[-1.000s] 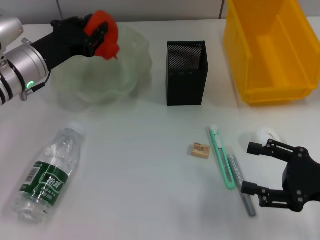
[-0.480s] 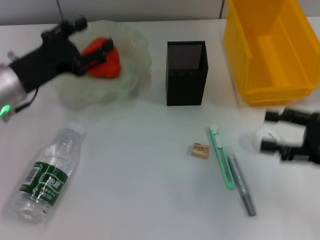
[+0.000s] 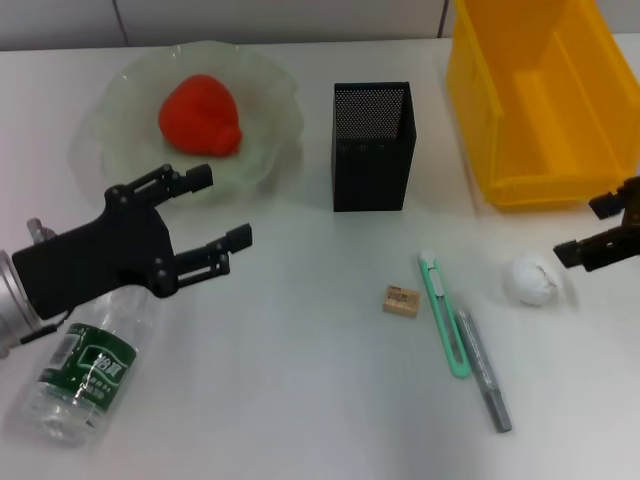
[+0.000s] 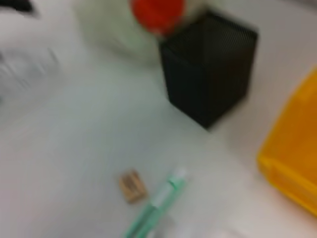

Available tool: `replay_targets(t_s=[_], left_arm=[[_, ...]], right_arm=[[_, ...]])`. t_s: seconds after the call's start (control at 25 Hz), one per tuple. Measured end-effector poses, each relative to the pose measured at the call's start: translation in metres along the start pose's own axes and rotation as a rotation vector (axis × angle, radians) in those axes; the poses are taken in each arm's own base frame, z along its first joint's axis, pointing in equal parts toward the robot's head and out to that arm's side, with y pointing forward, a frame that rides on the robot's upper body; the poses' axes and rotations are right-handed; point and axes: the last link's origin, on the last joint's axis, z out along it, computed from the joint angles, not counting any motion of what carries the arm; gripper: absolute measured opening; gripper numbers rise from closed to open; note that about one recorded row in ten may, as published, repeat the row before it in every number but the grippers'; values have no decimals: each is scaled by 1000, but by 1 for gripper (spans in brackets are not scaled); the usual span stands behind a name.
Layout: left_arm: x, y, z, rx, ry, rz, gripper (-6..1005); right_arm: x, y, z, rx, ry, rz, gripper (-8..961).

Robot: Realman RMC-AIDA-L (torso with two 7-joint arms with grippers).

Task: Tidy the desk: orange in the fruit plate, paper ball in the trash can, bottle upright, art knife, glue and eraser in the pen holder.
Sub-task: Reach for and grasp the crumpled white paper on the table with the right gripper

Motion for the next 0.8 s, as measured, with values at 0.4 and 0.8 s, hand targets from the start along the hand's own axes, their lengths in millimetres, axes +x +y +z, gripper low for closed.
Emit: replay_targets(t_s=[0.4,0.8], left_arm=[[-9,4,-1,6,-12,-36,814],[-11,6,1,-7,-26,-38,815]], right_arm=[[-17,0,61,84,195,0,842],[-19,4,99,61,271,-5,801]])
